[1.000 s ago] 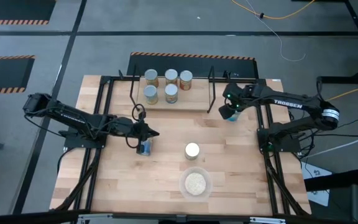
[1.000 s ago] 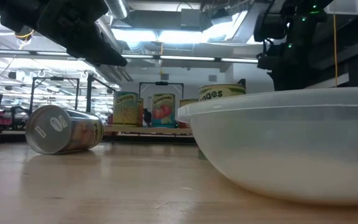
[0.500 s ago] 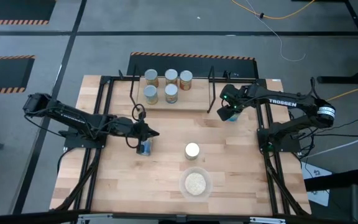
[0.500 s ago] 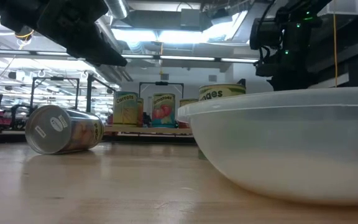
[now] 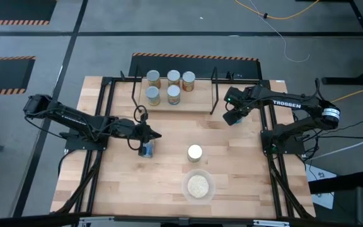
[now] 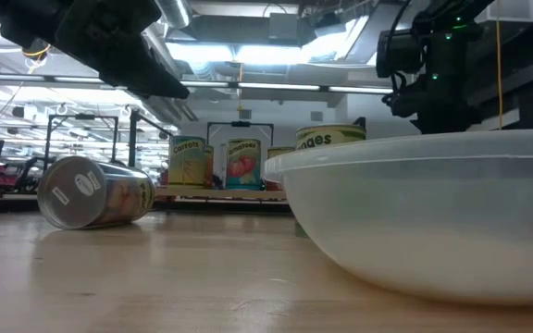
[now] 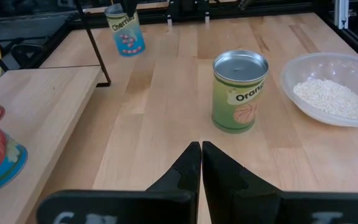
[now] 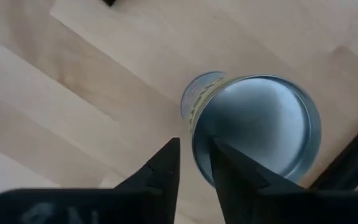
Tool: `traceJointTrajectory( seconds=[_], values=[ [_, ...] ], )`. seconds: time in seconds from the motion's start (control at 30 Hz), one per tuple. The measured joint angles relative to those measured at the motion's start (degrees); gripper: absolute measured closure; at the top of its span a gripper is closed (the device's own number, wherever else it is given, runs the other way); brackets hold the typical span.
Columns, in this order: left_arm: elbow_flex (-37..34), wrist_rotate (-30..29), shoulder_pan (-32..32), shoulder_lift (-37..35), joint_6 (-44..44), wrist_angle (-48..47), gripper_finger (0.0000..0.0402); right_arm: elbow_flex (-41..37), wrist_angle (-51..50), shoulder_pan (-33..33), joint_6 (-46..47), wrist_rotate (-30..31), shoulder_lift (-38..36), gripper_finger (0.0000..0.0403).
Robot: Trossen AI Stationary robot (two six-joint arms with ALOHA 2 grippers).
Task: Pick and place cans onto a shelf
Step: Put the canned cherries on the shelf
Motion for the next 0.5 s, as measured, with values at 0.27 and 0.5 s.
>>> traceJointTrajectory(
  seconds=[0.27,0.5],
  values=[
    [0.0,0.0,0.0,0.0,0.0,0.0,0.0392,0.0,-1.3,0.0,-4.8,0.0,0.0,0.0346],
    [0.0,0.0,0.0,0.0,0.0,0.0,0.0392,0.0,-1.2,0.0,-8.1,0.0,-0.1,0.0396]
  ],
)
